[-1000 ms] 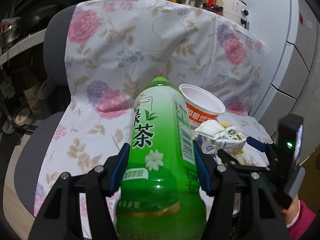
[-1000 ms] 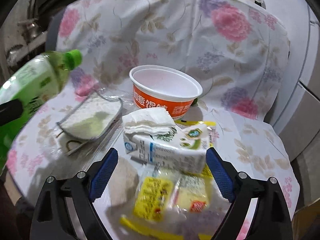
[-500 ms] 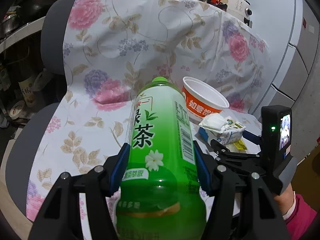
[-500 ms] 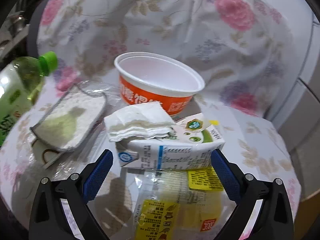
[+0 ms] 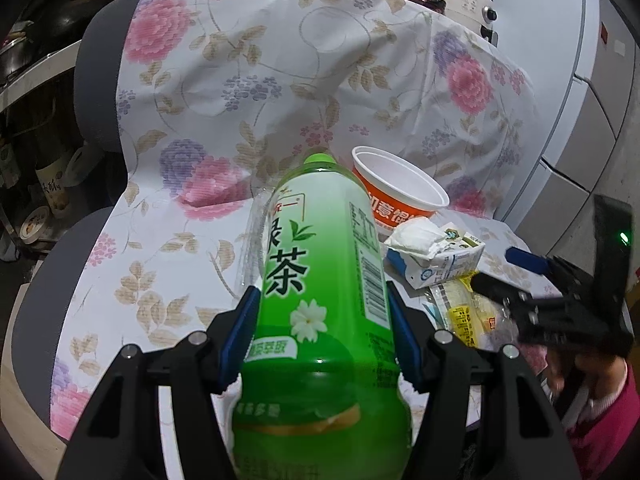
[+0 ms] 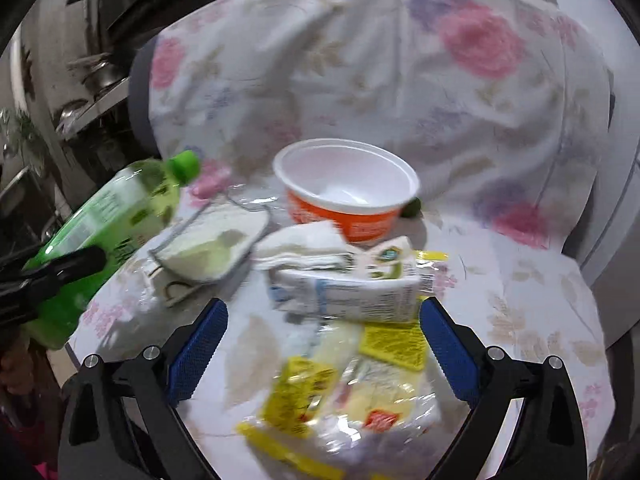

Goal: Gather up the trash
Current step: 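Grasp the white milk carton with the right gripper while the left gripper holds the bottle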

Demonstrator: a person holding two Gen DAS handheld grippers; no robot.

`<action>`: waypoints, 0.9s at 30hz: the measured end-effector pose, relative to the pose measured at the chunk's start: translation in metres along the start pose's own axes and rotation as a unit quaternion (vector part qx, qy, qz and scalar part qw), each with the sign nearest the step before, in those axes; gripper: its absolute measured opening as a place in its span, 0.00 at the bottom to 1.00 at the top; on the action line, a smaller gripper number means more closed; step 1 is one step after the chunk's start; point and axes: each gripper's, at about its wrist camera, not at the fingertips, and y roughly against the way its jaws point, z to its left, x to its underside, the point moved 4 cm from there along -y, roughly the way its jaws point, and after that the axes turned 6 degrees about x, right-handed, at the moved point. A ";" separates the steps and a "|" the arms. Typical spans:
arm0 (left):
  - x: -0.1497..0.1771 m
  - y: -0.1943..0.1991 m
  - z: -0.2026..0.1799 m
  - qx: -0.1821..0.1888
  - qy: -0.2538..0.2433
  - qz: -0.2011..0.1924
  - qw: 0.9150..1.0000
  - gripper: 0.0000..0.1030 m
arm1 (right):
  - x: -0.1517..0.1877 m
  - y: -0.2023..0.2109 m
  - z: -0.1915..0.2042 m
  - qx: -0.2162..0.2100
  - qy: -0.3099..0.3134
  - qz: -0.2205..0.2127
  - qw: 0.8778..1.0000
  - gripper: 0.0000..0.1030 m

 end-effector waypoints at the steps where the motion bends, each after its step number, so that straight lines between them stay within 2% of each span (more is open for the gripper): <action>1: 0.000 -0.001 -0.001 -0.001 0.000 0.002 1.000 0.58 | -0.001 -0.008 -0.005 0.001 0.003 0.005 1.000 0.90; 7: -0.002 -0.004 -0.003 -0.013 -0.003 0.004 1.000 0.58 | -0.009 -0.036 -0.014 -0.039 0.020 0.014 0.999 0.90; 10: -0.003 -0.003 -0.003 -0.019 -0.004 0.004 1.000 0.58 | -0.010 -0.044 -0.010 -0.067 0.018 0.031 0.997 0.91; 15: -0.003 0.002 -0.002 -0.026 -0.004 0.001 1.000 0.59 | 0.003 -0.015 0.026 -0.127 0.046 0.045 0.990 0.91; 19: -0.002 0.006 0.000 -0.024 0.001 -0.001 1.000 0.59 | 0.020 0.013 0.070 -0.196 0.104 0.066 0.973 0.90; 21: 0.000 0.007 0.000 -0.024 0.001 0.000 1.000 0.59 | 0.021 0.023 0.077 -0.170 0.130 0.049 0.976 0.90; 22: 0.001 0.007 0.000 -0.024 0.001 0.001 1.000 0.59 | 0.019 0.029 0.076 -0.143 0.137 0.031 0.980 0.90; 25: 0.003 0.005 0.001 -0.024 0.002 0.004 1.000 0.59 | 0.011 0.032 0.057 -0.084 0.121 0.000 0.989 0.90; 27: 0.004 0.003 0.001 -0.024 0.003 0.006 1.000 0.59 | 0.008 0.023 0.043 -0.056 0.105 -0.002 0.993 0.90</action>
